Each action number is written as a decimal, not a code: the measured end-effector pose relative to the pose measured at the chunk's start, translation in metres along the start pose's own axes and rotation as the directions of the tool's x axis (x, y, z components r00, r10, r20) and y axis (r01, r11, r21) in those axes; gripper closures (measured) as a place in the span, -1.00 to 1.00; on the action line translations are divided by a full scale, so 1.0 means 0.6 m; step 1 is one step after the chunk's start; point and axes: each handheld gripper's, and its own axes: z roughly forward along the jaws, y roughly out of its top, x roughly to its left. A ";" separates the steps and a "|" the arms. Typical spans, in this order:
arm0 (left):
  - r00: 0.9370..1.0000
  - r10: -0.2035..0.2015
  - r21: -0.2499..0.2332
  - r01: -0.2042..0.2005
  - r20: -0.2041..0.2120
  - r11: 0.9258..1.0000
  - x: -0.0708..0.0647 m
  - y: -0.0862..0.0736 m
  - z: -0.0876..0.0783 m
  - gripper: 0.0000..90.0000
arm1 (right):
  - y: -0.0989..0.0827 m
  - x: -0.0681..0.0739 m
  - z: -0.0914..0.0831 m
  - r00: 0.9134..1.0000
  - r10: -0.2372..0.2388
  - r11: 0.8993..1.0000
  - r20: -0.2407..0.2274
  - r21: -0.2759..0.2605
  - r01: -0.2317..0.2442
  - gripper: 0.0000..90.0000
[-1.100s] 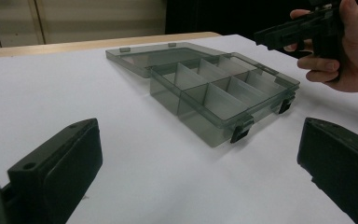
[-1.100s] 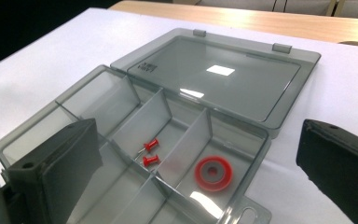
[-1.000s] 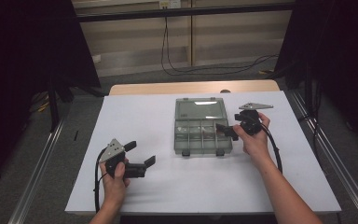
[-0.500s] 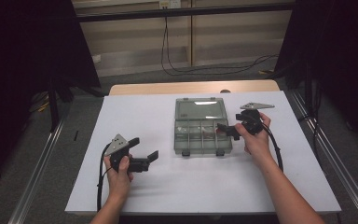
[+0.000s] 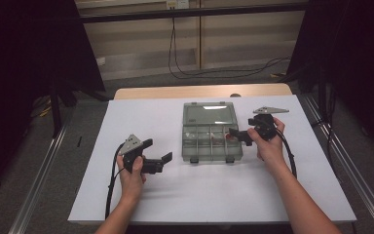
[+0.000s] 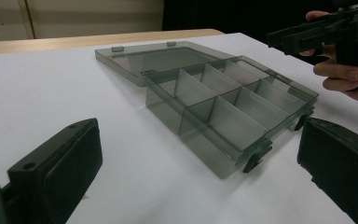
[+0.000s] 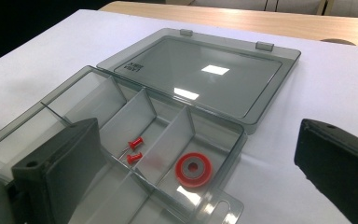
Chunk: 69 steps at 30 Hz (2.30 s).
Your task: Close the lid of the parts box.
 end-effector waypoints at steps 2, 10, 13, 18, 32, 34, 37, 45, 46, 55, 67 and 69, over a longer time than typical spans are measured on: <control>1.000 -0.006 -0.002 0.006 -0.004 1.000 0.001 0.003 0.007 -1.00 | 0.000 -0.002 0.000 1.000 0.001 1.000 0.003 0.001 -0.001 -0.99; 1.000 -0.023 -0.005 0.022 -0.011 1.000 0.015 0.009 0.033 -1.00 | 0.003 -0.009 -0.001 1.000 0.016 1.000 0.007 -0.001 -0.016 -0.97; 1.000 -0.031 -0.008 0.031 0.000 0.999 0.017 0.015 0.042 -1.00 | 0.004 -0.014 0.001 1.000 0.017 1.000 0.013 -0.006 -0.017 -0.96; 1.000 -0.027 0.005 0.027 0.002 1.000 0.018 0.018 0.058 -1.00 | 0.002 -0.018 0.006 0.999 0.029 1.000 0.015 -0.009 -0.029 -0.95; 0.998 -0.056 -0.010 0.056 0.025 0.998 0.030 0.039 0.103 -1.00 | 0.015 -0.025 0.017 1.000 0.022 1.000 0.019 0.000 -0.022 -0.95; 0.996 -0.090 -0.025 0.090 0.029 0.996 0.033 0.041 0.109 -1.00 | 0.018 -0.025 0.018 0.999 0.025 1.000 0.021 -0.003 -0.025 -0.95; 0.995 -0.097 -0.036 0.098 0.032 0.994 0.031 0.049 0.120 -1.00 | 0.020 -0.028 0.023 0.999 0.028 1.000 0.028 0.001 -0.028 -0.95; 0.996 -0.063 0.017 0.062 0.060 0.998 0.042 0.061 0.154 -1.00 | 0.025 -0.029 0.033 0.999 0.047 0.999 0.021 -0.003 -0.047 -0.95; 0.996 -0.071 0.017 0.070 0.055 0.997 0.043 0.061 0.157 -1.00 | 0.026 -0.030 0.034 0.999 0.049 0.999 0.024 -0.004 -0.049 -0.95; 0.995 -0.095 0.032 0.094 0.034 0.995 0.057 0.065 0.189 -0.97 | 0.028 -0.036 0.044 0.996 0.090 0.996 -0.001 -0.001 -0.090 -0.95; 0.968 -0.239 0.063 0.235 0.075 0.970 0.074 0.079 0.228 -0.92 | 0.046 -0.057 0.060 0.989 0.146 0.989 -0.003 -0.002 -0.146 -0.85; 0.965 -0.253 0.086 0.248 0.064 0.965 0.076 0.081 0.237 -0.91 | 0.050 -0.061 0.063 0.988 0.155 0.988 -0.014 0.009 -0.155 -0.83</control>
